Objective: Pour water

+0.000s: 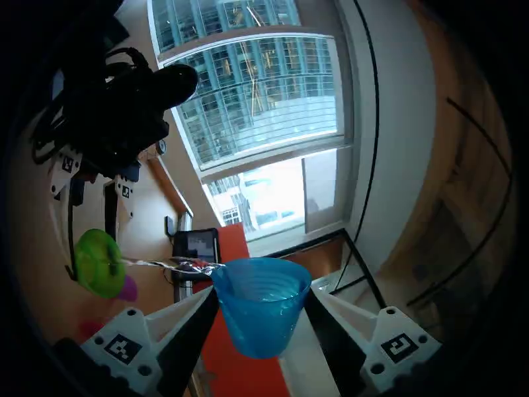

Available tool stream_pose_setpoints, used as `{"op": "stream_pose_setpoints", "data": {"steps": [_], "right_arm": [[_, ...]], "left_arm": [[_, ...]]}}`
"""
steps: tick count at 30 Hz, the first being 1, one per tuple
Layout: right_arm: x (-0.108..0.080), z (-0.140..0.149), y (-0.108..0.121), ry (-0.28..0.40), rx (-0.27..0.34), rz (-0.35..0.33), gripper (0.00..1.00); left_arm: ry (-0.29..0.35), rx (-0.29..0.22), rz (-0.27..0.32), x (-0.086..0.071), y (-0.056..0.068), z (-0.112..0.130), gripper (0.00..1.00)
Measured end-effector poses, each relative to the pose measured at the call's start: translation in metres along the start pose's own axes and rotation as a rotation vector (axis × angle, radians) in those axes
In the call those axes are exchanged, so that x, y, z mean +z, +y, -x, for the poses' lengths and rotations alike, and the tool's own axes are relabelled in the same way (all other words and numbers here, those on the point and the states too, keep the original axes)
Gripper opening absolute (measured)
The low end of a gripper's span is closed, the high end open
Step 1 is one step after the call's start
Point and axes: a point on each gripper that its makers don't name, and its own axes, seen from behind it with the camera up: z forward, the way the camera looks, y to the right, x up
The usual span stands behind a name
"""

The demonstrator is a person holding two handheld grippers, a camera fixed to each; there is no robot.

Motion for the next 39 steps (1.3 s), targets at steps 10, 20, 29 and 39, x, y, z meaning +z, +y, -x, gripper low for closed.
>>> {"op": "stream_pose_setpoints", "data": {"steps": [10,20,29,39], "right_arm": [[0.0008,-0.0004,0.0032,0.003,-0.037,-0.001,0.89],[0.0009,-0.0023,0.0059,0.004,-0.084,-0.006,0.89],[0.0037,-0.0035,0.0086,0.004,-0.124,-0.002,0.89],[0.0060,-0.0055,0.0071,0.010,-0.170,-0.006,0.89]], "left_arm": [[-0.001,-0.003,0.003,0.0011,-0.0003,0.0006,0.86],[-0.001,-0.004,0.003,0.0013,-0.0012,-0.0003,0.86],[-0.002,-0.001,0.005,0.0016,0.0016,-0.0009,0.86],[-0.007,0.001,0.004,0.0030,0.0017,0.0020,0.86]]}}
